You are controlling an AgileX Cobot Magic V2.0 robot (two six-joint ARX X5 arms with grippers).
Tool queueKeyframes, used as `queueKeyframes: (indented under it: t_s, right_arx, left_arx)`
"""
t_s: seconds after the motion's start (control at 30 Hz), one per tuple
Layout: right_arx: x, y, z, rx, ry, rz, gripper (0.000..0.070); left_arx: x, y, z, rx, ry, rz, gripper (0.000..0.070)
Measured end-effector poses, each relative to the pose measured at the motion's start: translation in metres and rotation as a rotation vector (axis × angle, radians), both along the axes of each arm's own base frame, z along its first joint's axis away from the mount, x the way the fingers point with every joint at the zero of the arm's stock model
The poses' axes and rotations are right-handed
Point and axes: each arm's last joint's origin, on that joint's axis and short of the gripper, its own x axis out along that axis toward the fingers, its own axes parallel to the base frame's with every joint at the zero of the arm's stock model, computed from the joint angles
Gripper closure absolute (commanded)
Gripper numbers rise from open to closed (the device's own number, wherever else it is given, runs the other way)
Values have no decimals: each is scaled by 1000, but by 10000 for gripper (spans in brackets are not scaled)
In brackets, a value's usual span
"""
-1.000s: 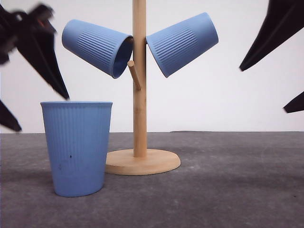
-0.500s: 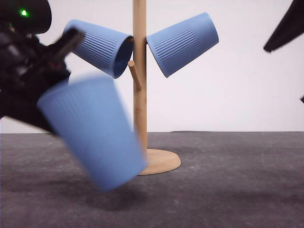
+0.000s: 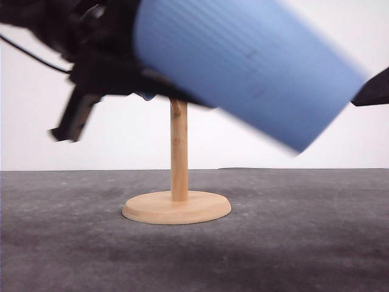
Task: Place three cups
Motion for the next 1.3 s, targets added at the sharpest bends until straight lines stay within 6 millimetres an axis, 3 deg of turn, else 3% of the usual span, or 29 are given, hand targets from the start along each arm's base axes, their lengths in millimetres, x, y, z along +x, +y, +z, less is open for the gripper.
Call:
queueKeyframes:
  t_s: [0.37, 0.43, 0.57, 0.63, 0.77, 0.83, 1.03, 1.13, 1.3]
  right_arx:
    - [-9, 12, -1, -36, -47, 105, 87]
    - [-10, 13, -1, -45, -53, 108, 129]
    - [-11, 14, -2, -58, -41, 115, 290]
    - [-12, 14, -2, -59, -38, 116, 302]
    - [-11, 13, 1, -58, -29, 99, 302]
    - [-11, 13, 3, -53, -20, 90, 302]
    - [-11, 14, 5, -38, 101, 26, 301]
    - [-11, 14, 4, -25, 206, -15, 301]
    - [-7, 19, 1, 2, 448, -40, 301]
  left_arx:
    - [-9, -44, -12, -50, 69, -70, 699]
    - [-10, -51, -9, -84, 68, -92, 699]
    - [-10, -54, -6, -111, 67, -92, 697]
    - [-9, -53, -6, -109, 75, -90, 645]
    - [-5, -49, -5, -136, 112, -120, 363]
    - [-3, -48, -5, -144, 125, -132, 282]
    - [12, -37, -3, -193, 152, -156, 223]
    - [24, -23, -3, -210, 156, -141, 182]
    - [33, 10, 11, -203, 104, -64, 178]
